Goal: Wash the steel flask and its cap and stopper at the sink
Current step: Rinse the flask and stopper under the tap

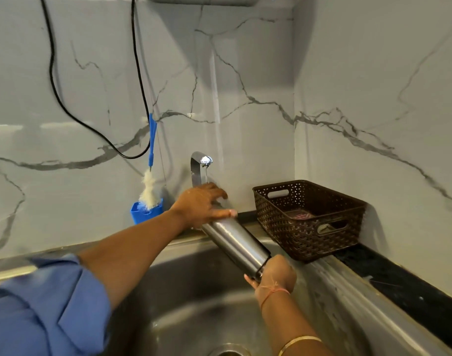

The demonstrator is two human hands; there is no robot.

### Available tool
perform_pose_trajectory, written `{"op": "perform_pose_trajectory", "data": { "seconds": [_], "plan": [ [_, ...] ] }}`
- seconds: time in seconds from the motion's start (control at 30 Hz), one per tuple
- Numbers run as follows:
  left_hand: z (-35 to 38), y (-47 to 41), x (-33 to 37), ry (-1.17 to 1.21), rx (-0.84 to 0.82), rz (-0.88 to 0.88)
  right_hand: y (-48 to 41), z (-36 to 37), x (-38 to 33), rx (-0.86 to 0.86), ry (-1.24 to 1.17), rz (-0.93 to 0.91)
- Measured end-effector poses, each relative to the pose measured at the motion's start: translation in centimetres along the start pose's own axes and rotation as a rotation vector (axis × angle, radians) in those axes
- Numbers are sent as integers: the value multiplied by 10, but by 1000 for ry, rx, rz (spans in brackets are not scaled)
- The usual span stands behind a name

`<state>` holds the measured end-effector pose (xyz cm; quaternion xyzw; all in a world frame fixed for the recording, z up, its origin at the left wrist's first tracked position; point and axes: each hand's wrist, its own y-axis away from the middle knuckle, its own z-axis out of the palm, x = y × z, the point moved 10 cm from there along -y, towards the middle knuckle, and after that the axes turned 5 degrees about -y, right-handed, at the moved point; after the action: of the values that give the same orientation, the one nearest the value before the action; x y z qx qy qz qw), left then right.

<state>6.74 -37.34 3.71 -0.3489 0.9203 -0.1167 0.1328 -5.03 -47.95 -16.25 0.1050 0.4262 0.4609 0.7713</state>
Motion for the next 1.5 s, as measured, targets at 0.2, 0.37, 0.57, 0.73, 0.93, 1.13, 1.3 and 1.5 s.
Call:
{"op": "perform_pose_trajectory", "data": {
  "seconds": [0.2,0.37,0.57,0.73,0.93,1.13,1.3,1.5],
  "plan": [
    [18,5,-46,673,-30,-679,-7,-1,5,4,7,66],
    [8,-3,-35,548,-121,-645,-7,1,12,-37,67,92],
    [-19,-9,-13,275,68,-482,-8,14,39,-161,443,131],
    [-19,-14,11,-31,163,-308,15,77,31,-531,1106,-512],
    [-28,-21,2,199,177,-206,35,83,27,-631,1175,-689],
    [-20,1,-29,847,259,-501,29,78,9,-563,942,-656],
    [16,25,-28,1432,296,-732,29,76,2,-549,862,-653],
    [36,37,-18,1596,-85,-766,31,79,12,-604,886,-637]
  ]
}}
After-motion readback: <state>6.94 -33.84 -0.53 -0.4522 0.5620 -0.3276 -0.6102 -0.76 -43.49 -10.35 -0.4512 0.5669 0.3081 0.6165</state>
